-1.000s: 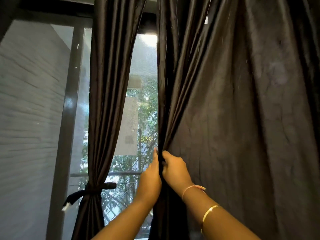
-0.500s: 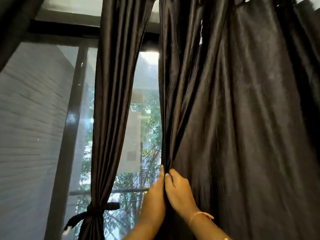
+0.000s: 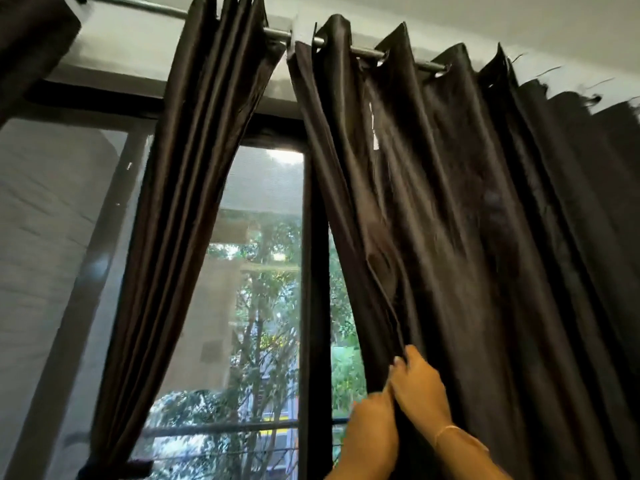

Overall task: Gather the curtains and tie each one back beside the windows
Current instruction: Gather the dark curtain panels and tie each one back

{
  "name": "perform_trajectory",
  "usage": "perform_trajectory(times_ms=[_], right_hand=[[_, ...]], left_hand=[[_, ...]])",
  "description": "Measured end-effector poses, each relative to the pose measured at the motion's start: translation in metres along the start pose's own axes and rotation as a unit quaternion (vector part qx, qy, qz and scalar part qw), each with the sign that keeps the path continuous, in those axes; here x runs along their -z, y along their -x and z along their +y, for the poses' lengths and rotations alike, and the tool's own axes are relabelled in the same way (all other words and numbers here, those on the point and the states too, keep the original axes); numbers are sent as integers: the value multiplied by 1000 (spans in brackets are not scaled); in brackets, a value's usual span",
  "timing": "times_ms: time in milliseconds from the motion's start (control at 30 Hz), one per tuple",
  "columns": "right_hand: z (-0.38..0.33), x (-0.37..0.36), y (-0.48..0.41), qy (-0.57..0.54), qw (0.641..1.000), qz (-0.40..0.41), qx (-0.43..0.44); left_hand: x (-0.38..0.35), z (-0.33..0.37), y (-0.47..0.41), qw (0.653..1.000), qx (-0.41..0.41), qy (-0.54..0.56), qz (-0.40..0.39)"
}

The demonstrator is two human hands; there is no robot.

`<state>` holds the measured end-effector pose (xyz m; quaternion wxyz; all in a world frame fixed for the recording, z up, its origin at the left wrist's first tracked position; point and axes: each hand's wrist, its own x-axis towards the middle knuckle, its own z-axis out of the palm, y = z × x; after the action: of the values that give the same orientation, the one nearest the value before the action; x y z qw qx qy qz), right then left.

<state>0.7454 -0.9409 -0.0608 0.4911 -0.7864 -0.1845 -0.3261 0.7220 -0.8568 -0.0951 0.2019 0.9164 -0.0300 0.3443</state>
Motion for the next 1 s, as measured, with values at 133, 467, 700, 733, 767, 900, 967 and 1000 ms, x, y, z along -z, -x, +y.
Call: perform_trajectory(times_ms=[133, 467, 700, 733, 767, 900, 967, 1000], right_hand=[[45, 64, -30, -47, 994, 87, -49], [89, 77, -45, -20, 999, 48, -11], [71, 0, -6, -74, 993, -13, 89], [71, -9, 2, -88, 992, -13, 93], [72, -18, 9, -96, 991, -13, 95], [86, -48, 34, -62, 992, -33, 104], [93, -59, 40, -16, 991, -49, 120], [95, -64, 42, 5, 989, -62, 133]], left_hand=[[-24, 76, -24, 994, -102, -41, -14], [-82, 85, -25, 994, -59, 95, -6], [-71, 8, -6, 988, 9, 115, 103], [-67, -1, -3, 986, 18, 122, 114], [-64, -10, 0, 984, 27, 119, 127], [-56, -36, 11, 984, 17, 93, 149], [-55, -48, 14, 982, 16, 110, 156], [-55, -52, 15, 980, 24, 119, 160]])
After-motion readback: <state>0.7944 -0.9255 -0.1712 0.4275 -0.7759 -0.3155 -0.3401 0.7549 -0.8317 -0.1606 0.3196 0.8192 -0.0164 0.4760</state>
